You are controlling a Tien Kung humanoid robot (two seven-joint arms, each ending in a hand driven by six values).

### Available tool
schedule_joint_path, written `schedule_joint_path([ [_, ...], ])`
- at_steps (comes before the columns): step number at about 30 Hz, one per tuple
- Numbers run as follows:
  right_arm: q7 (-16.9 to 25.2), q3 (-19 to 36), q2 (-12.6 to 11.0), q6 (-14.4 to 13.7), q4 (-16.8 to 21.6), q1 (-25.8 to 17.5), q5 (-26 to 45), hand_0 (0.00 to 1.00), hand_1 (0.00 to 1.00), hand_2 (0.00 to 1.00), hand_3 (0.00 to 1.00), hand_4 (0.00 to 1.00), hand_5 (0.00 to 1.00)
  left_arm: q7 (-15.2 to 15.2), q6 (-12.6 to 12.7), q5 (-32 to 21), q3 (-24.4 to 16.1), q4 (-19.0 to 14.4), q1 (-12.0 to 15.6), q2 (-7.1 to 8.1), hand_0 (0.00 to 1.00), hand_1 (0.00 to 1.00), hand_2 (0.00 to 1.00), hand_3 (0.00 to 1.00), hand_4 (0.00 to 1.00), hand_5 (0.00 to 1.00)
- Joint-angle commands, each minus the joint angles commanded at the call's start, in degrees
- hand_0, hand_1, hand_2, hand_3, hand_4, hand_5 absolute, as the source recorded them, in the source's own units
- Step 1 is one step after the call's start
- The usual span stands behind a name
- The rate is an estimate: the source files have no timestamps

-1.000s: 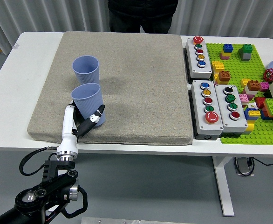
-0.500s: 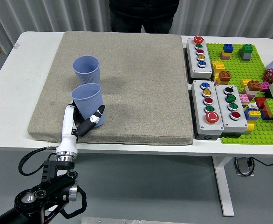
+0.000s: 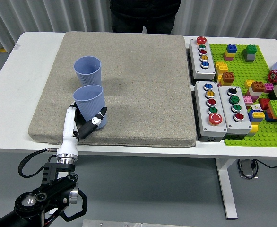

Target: Pick cup pour cup place

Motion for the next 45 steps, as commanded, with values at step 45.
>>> schedule_joint_path([
  [45, -0.1, 0.2, 0.0, 0.1, 0.0, -0.3, -0.5, 0.675, 0.616, 0.569, 0.578, 0.002, 0.208, 0.0, 0.0, 3.7, -0.7, 0.6, -0.1, -0.03, 0.732, 0.712, 0.76, 0.632, 0.873, 0.496],
])
